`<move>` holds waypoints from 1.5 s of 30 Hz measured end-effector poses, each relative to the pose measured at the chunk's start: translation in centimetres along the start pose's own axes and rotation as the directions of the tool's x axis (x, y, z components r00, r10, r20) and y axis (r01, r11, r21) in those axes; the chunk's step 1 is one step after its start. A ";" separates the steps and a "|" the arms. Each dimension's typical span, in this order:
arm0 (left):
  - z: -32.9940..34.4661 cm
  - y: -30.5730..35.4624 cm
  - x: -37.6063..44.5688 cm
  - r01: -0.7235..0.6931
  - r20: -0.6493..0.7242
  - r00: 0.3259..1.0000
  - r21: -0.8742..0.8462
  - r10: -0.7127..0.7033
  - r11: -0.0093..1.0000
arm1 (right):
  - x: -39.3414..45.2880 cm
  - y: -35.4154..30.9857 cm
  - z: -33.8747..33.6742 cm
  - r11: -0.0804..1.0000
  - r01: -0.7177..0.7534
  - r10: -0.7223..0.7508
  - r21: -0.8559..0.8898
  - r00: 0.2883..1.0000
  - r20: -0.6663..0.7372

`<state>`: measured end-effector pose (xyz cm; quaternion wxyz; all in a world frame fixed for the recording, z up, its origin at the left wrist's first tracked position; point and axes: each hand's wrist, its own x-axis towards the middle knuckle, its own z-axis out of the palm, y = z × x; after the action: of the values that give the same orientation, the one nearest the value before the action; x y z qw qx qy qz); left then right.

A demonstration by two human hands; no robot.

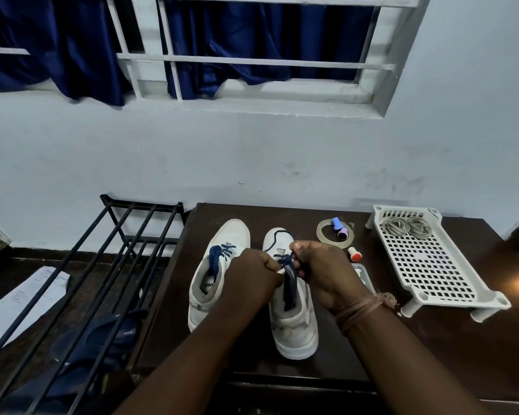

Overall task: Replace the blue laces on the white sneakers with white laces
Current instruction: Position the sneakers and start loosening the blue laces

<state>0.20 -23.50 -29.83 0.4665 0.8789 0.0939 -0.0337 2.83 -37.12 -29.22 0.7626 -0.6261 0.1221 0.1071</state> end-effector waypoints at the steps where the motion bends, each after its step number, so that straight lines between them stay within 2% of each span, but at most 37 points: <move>1: 0.0 0.0 0.1 -0.011 -0.011 1.000 0.018 0.011 1.000 | 0.0 0.0 0.0 1.000 0.017 -0.017 0.014 1.000 -0.005; 5: 0.2 -0.6 0.4 -0.040 -0.036 0.998 0.070 0.042 0.997 | -0.2 -0.6 -0.4 0.993 0.066 -0.068 0.100 0.998 0.014; 8: 0.6 -0.8 0.5 -0.056 -0.013 0.998 0.045 0.056 0.997 | -0.6 -0.8 -1.1 0.993 0.119 -0.119 -0.002 0.993 -0.001; 13: 1.7 -0.3 0.2 -0.106 -0.026 0.994 0.066 0.108 0.992 | -1.2 -1.4 -2.0 0.990 0.116 -0.113 -0.077 0.993 0.044; 15: 2.2 -0.4 -0.1 -0.147 -0.008 0.989 0.060 0.147 0.987 | -1.6 -0.7 -2.6 0.955 0.134 -0.135 -0.266 0.991 0.015; 17: 2.4 -0.5 -0.2 -0.188 0.008 0.982 0.069 0.188 0.980 | -2.5 0.4 -3.1 0.784 0.153 -0.226 -0.601 0.973 -0.047; 19: 2.4 -0.7 0.1 -0.201 0.003 0.979 0.087 0.201 0.976 | -3.1 1.5 -3.5 0.600 0.137 -0.257 -0.788 0.966 -0.027; 20: 2.5 -0.9 0.2 -0.202 0.003 0.979 0.092 0.203 0.975 | -3.3 2.0 -3.6 0.586 0.128 -0.218 -0.800 0.976 -0.004; 23: 2.5 -1.0 0.1 -0.206 0.048 0.978 0.050 0.203 0.977 | -3.6 2.9 -3.4 0.663 0.147 -0.172 -0.734 0.984 0.042; 26: 2.2 -0.8 0.4 -0.214 0.105 0.973 0.053 0.208 0.975 | -2.9 3.0 -3.6 0.606 0.170 -0.239 -0.777 0.971 0.026; 28: 1.5 -0.8 0.8 -0.196 0.098 0.977 0.060 0.189 0.979 | -2.1 2.8 -4.2 0.589 0.161 -0.223 -0.792 0.974 0.032; 34: 0.6 -2.0 2.0 -0.088 0.095 0.992 0.030 0.085 0.996 | -0.8 2.2 -4.7 0.699 0.129 -0.135 -0.704 0.990 0.048; 35: 0.7 -2.1 2.0 -0.070 0.099 0.993 0.006 0.069 0.998 | -0.8 2.4 -4.5 0.682 0.153 -0.149 -0.715 0.986 0.069; 38: 1.4 -1.8 1.6 -0.115 0.092 0.989 0.008 0.114 0.993 | -1.1 3.2 -4.2 0.504 0.276 -0.269 -0.818 0.950 0.155; 42: 2.7 -1.1 0.4 -0.302 0.028 0.953 0.058 0.301 0.952 | -1.4 3.6 -4.0 0.452 0.365 -0.402 -0.814 0.898 0.179; 45: 2.8 -1.1 0.7 -0.270 0.004 0.963 -0.011 0.270 0.963 | -1.0 3.7 -4.0 0.497 0.356 -0.465 -0.792 0.879 0.104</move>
<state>0.71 -25.10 -32.43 0.4716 0.8809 -0.0280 0.0286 0.55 -40.31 -33.05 0.3994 -0.9128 -0.0439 -0.0737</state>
